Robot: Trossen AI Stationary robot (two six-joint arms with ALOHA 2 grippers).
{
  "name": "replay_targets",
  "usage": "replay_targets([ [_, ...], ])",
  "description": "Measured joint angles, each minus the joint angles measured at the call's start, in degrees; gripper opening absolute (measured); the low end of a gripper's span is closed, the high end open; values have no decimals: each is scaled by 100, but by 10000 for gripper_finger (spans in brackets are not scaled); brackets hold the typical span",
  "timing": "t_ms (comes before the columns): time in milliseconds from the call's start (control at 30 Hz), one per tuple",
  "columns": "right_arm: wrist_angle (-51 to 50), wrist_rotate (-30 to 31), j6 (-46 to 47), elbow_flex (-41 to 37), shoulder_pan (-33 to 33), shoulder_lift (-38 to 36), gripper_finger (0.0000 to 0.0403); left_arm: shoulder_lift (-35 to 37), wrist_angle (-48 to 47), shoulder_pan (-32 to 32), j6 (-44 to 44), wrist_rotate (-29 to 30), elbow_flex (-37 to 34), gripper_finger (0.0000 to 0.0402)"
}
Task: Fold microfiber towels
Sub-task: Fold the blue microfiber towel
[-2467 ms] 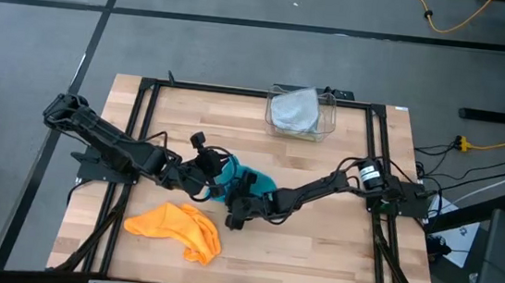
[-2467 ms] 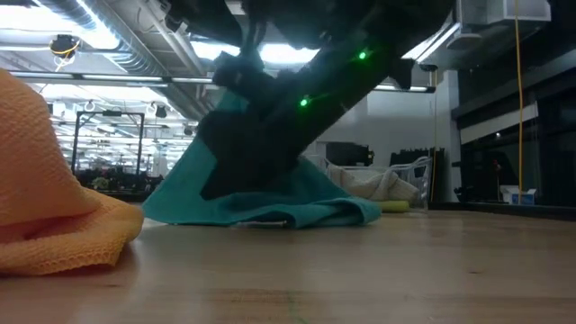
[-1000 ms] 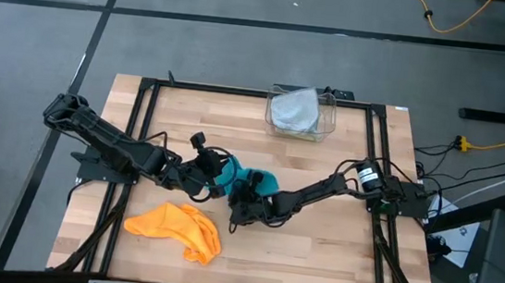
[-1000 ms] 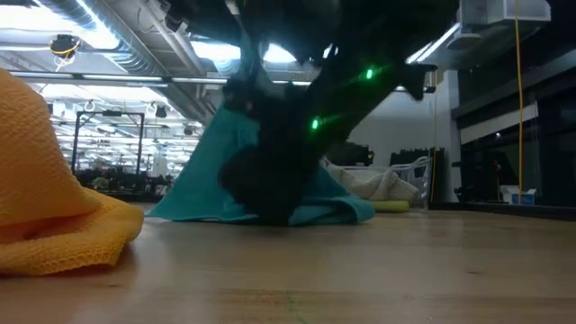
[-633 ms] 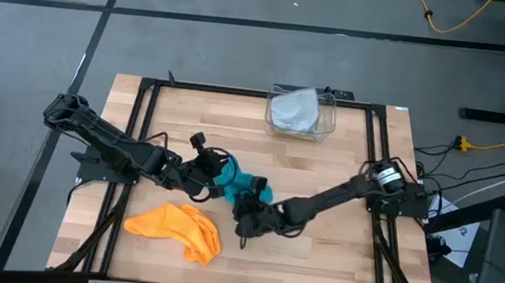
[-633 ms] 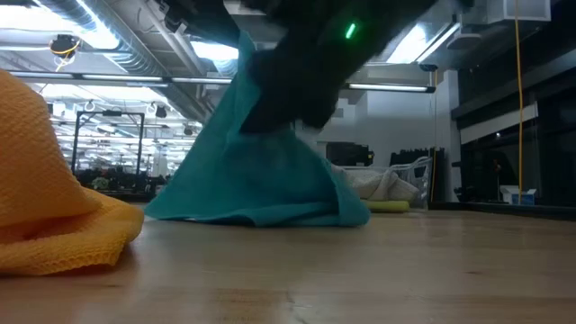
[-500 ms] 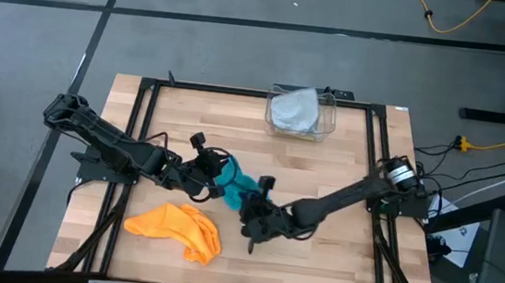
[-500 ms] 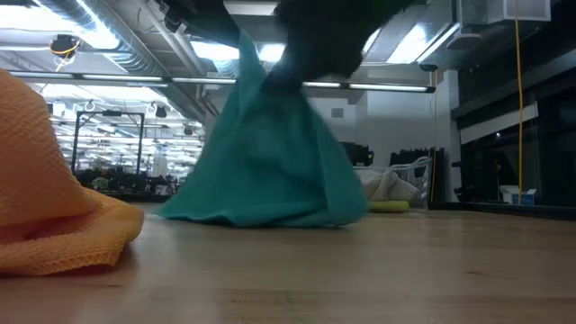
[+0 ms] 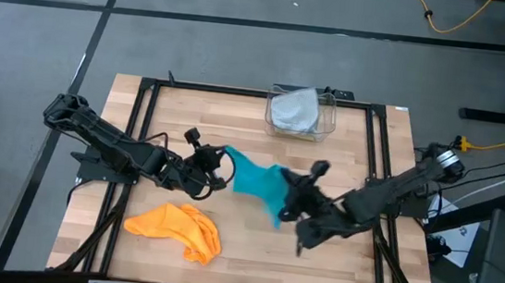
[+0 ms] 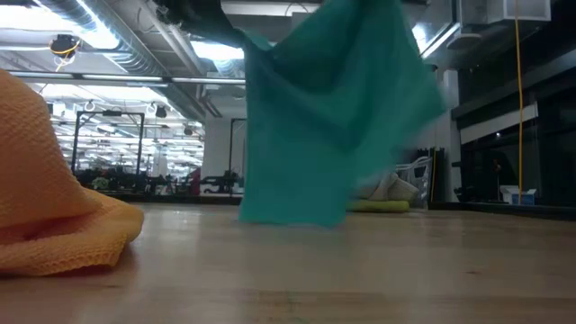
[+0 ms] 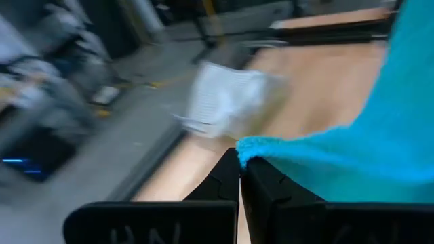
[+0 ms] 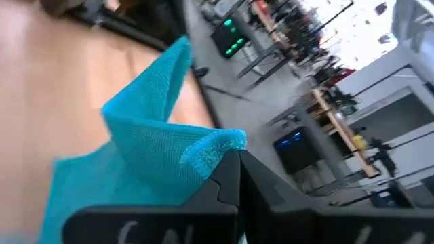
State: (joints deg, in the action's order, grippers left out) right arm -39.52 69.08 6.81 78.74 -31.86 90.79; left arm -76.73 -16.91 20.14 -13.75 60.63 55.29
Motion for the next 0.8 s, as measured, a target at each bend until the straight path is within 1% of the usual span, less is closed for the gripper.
replay_targets([
  [100,-302,303,7,0,-114,-468,0,61,-13,-43,239,546,0,0],
  [233,-542,386,11,0,-198,-1013,0,261,59,-255,516,810,2,0],
  [433,-944,-20,168,-37,-140,-1528,0,667,90,-788,967,879,3,0],
  [533,-1091,-337,326,-232,-41,-1598,0,664,54,-1016,984,606,4,0],
  [633,-1034,-641,654,-672,68,-1594,0,550,0,-1108,877,206,4,0],
  [733,-469,-925,799,-1268,84,-1550,0,374,-221,-1024,599,-74,-2,0],
  [800,137,-1355,717,-1595,26,-1546,0,361,-330,-855,356,-350,-2,0],
])
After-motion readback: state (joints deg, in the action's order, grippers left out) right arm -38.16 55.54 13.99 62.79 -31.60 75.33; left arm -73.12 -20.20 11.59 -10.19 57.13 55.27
